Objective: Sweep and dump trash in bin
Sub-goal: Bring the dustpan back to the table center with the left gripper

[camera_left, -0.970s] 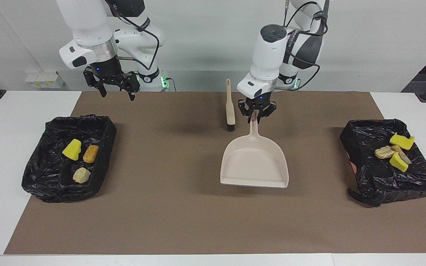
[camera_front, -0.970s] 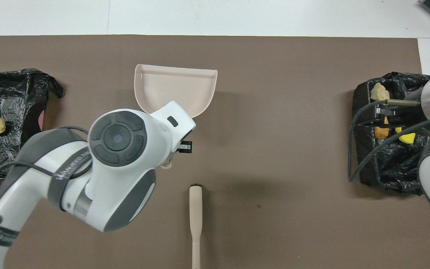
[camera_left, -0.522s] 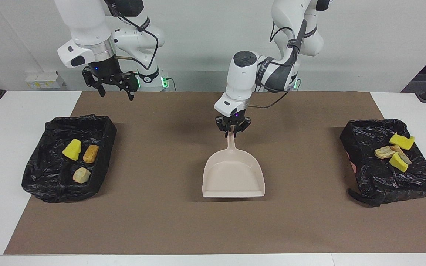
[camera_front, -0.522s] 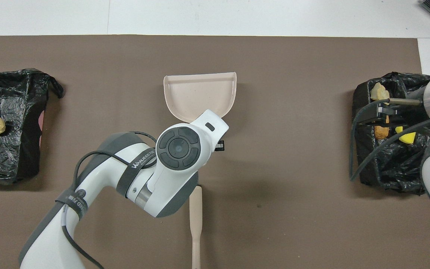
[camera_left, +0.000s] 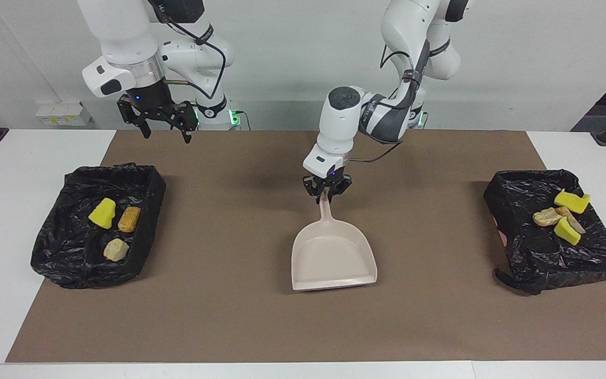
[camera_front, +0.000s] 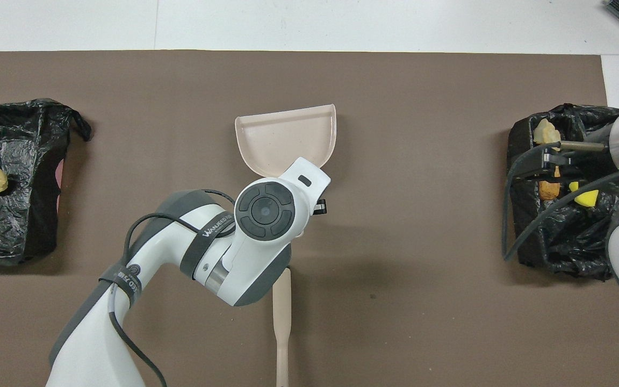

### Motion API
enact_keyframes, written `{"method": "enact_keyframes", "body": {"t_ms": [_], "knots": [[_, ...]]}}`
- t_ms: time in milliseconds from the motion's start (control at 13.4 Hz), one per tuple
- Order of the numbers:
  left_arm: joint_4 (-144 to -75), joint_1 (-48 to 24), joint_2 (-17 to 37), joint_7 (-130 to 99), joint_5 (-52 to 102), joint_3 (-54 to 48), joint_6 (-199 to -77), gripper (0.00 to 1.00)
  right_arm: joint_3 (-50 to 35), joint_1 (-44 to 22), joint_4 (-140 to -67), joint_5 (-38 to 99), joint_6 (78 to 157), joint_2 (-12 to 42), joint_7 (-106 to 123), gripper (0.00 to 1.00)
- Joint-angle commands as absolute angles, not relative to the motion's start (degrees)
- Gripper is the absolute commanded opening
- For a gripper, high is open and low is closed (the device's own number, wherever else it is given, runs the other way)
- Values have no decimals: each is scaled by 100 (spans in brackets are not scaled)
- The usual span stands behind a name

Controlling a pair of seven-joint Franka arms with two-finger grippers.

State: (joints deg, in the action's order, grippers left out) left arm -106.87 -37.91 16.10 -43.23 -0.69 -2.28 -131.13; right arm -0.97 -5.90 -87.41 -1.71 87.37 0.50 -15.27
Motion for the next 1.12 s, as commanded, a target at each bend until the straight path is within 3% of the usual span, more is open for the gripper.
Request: {"method": "enact_keyframes", "body": {"t_ms": [0, 373, 447, 522, 1044], "knots": [[-10644, -4164, 1827, -4342, -78, -97, -13166, 0, -70, -571, -8728, -62, 8710, 44, -1424, 100], [-10643, -4219, 1898, -4184, -202, -97, -13131, 0, -70, -580, -8728, -97, 8710, 35, -1424, 100], [-10635, -4193, 1890, -4149, -211, -88, -13113, 37, -70, -580, -8728, -88, 8710, 35, -1415, 100], [-10609, -4149, 1890, -4140, -228, -88, -13122, 99, -70, -580, -8728, -88, 8719, 35, -1415, 100], [-10617, -3482, 863, -3773, -220, -26, -12008, 100, -70, -580, -8728, -70, 8701, 35, -1424, 100]]}}
